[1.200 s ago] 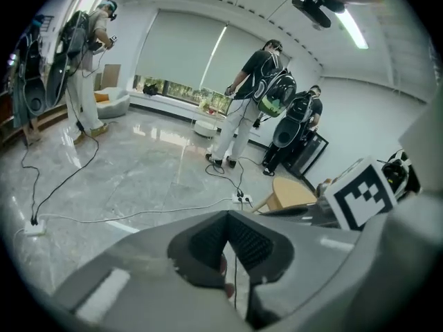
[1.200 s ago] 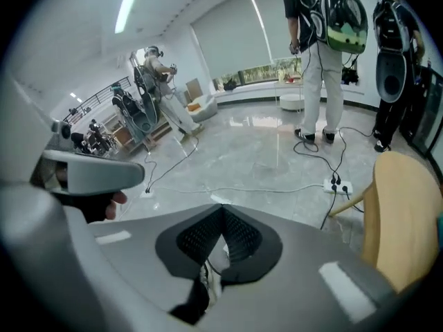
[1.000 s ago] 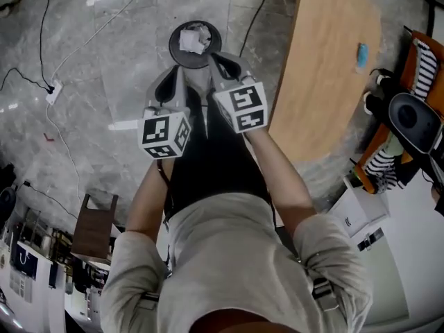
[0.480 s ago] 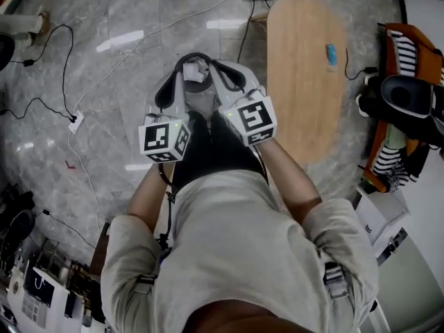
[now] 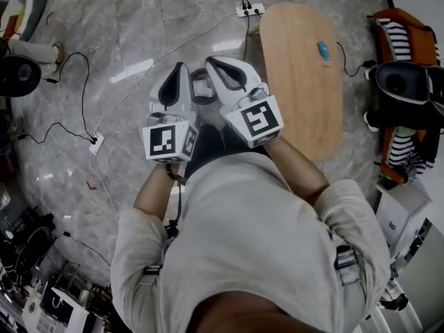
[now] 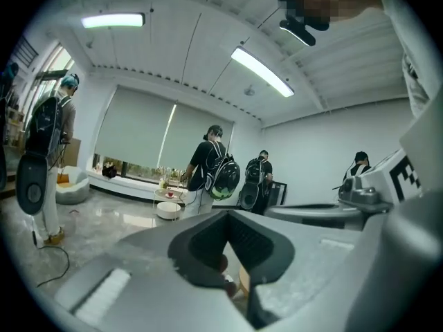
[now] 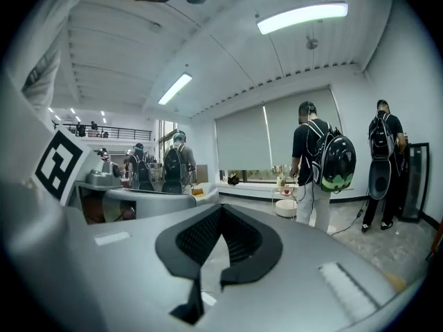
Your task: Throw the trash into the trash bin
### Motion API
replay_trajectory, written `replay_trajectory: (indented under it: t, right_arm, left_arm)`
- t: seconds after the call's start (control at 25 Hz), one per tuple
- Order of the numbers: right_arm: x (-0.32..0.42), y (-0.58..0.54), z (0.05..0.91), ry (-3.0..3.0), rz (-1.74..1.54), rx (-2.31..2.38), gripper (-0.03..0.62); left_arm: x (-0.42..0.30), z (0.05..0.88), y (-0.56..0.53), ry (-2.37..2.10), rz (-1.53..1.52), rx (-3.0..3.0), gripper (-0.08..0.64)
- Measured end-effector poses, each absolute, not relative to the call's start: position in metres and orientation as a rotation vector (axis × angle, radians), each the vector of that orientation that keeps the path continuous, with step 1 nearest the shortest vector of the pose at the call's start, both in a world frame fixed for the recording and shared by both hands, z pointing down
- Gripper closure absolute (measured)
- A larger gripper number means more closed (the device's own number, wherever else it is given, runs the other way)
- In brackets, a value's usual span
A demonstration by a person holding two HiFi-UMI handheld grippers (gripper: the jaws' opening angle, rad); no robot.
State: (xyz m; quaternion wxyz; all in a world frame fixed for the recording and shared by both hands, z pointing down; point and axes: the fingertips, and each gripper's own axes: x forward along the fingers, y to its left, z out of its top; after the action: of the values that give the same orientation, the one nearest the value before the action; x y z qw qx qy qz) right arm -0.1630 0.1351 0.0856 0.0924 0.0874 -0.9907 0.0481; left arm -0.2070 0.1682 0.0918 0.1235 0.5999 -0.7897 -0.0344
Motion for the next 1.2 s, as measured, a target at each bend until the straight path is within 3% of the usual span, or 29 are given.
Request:
replay_trajectory:
  t: [0.8, 1.2]
  right_arm:
    - [-0.148, 0.136, 0.037, -3.013, 0.097, 0.315, 0.584]
    - [-0.087, 0.087, 0.039, -2.974, 0.137, 0.557, 0.584]
  left_arm:
    - [-0.191, 0.056, 0.161, -2.295, -0.138, 1.840, 0.543]
    - [-0.137, 0.060, 0.105, -2.128, -0.078, 2.003, 0.543]
